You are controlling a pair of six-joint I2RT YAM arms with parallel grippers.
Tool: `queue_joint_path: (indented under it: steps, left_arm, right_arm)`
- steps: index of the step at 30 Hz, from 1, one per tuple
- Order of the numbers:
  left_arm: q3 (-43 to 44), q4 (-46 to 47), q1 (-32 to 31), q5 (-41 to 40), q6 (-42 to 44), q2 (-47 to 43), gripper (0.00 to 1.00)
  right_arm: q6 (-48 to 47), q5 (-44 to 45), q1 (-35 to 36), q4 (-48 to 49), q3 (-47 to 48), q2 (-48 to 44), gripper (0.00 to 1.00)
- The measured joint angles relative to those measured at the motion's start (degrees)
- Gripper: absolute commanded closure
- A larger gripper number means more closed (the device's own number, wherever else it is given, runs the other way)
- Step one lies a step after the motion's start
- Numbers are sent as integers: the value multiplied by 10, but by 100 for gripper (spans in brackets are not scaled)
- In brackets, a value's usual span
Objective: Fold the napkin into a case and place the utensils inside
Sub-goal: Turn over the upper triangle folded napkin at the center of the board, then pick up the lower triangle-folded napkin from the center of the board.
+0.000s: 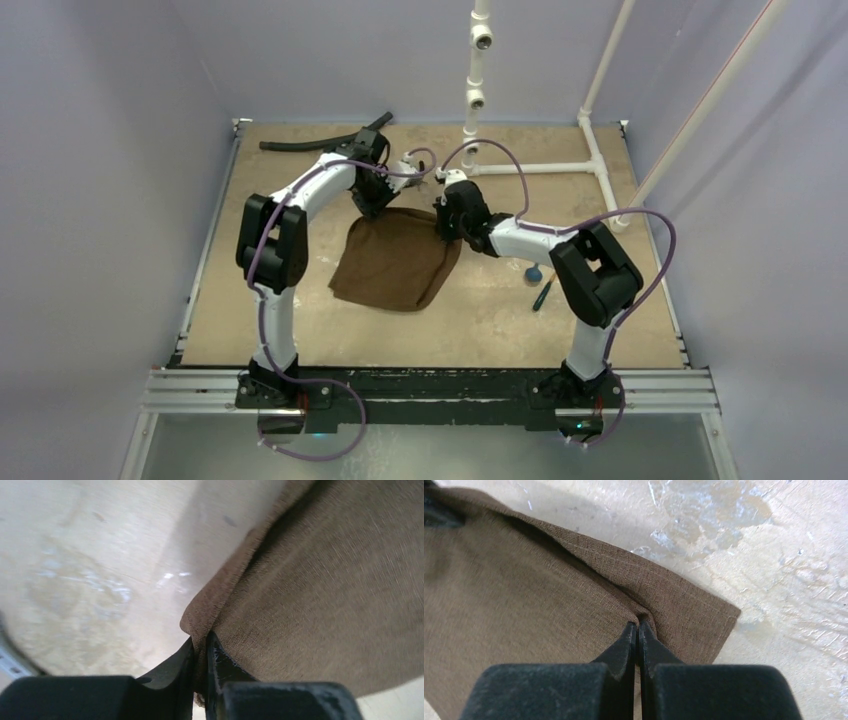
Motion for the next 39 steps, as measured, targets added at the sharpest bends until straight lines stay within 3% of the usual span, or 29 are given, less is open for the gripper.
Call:
queue_joint_path:
  steps: [4, 8, 9, 16, 21, 26, 32, 35, 39]
  left_arm:
    - [0, 70, 2, -38, -25, 0, 60]
    - [-9, 125, 7, -61, -44, 0, 19]
    - [-13, 135, 9, -63, -49, 0, 16]
    - [-44, 158, 27, -21, -67, -41, 9]
    - [-52, 120, 44, 71, -21, -111, 6]
    - [-77, 55, 65, 156, 66, -143, 5]
    - [-89, 13, 161, 259, 155, -163, 2]
    - [-115, 26, 181, 261, 171, -216, 1]
    - [-137, 41, 172, 262, 197, -281, 1]
  right_arm:
    - [-1, 1, -7, 6, 3, 0, 100]
    - [-1, 3, -18, 3, 1, 0, 100]
    - [-1, 3, -20, 4, -1, 0, 100]
    - [2, 25, -24, 2, -16, 10, 100]
    - [4, 59, -23, -5, -19, 6, 52]
    - [-10, 104, -7, -31, -24, -65, 29]
    - [-105, 102, 133, 73, -109, -233, 26]
    - [-168, 56, 200, 116, -176, -262, 25]
    - [-238, 8, 235, 101, -206, -241, 26]
